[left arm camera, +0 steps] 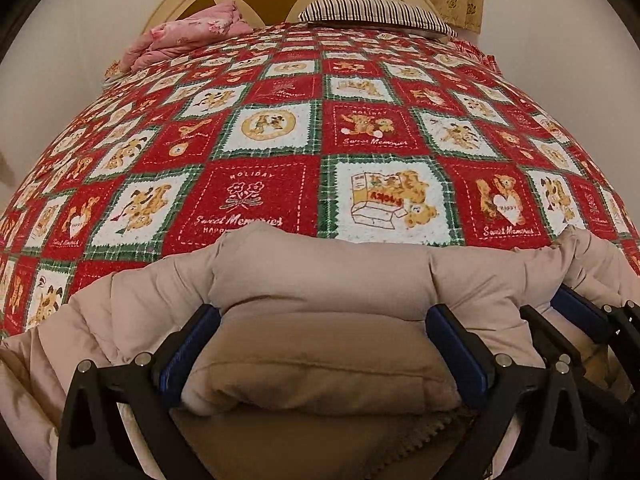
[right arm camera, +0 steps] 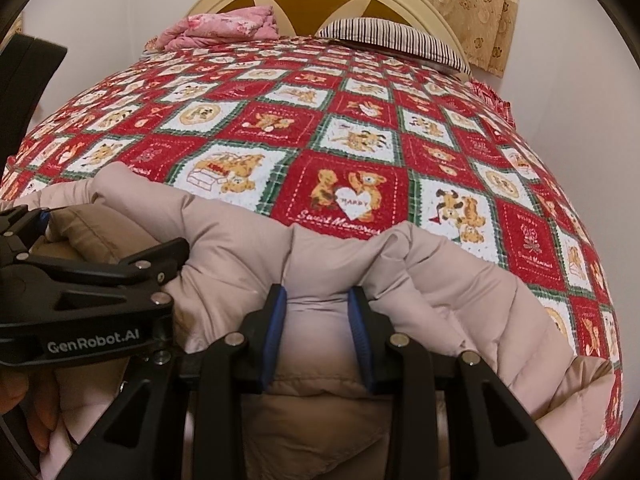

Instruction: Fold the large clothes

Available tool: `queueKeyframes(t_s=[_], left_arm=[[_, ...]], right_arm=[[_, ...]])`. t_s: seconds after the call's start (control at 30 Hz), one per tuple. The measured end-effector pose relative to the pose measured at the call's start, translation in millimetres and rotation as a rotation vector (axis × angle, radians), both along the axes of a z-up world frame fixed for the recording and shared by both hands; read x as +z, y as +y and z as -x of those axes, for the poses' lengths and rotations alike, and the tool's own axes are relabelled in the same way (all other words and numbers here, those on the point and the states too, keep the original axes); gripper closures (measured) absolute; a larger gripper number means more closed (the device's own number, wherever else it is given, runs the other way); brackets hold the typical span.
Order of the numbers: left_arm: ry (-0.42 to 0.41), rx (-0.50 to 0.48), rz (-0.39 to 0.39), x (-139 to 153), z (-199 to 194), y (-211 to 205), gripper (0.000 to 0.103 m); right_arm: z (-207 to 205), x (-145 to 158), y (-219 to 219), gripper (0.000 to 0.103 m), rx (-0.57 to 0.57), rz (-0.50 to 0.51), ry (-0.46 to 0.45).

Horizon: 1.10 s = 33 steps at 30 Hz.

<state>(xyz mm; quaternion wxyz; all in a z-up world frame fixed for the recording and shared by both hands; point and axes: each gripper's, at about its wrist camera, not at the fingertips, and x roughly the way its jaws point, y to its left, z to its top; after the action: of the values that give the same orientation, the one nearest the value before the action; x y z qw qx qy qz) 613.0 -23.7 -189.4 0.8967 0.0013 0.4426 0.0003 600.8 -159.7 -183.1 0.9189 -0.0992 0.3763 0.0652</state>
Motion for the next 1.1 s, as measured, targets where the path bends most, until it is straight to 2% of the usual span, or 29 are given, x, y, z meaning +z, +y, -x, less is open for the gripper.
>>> queueKeyframes(t_s=[0.57,0.7,0.73,0.77,0.83,0.97,1.1], left_arm=[[0.005,0.001,-0.003,1,0,-1,0.001],[0.043,-0.046,0.049,18,3,6,0.001],[0.022,-0.060,0.074,32,13,12,0.001],[-0.006,-0.065,0.088,45,23,17,0.001],[-0.076,-0.089,0.116,76,55,33,0.001],[-0.177,-0.139,0.112,119,152,67,0.001],[-0.235,-0.180,0.087,124,269,101,0.001]], right_arm=[[-1,0,0,0.066,0.002,0.003,0.002],[-2,9,-9,0.065,0.028,-0.042,0.035],[1,15,-15,0.058,0.030,-0.055,0.046],[9,22,-21,0.047,0.023,-0.070,0.038],[36,41,-34,0.033,0.032,-0.086,0.003],[103,69,-59,0.029,0.063,-0.062,-0.025],[190,74,-96,0.023,0.080,-0.114,0.036]])
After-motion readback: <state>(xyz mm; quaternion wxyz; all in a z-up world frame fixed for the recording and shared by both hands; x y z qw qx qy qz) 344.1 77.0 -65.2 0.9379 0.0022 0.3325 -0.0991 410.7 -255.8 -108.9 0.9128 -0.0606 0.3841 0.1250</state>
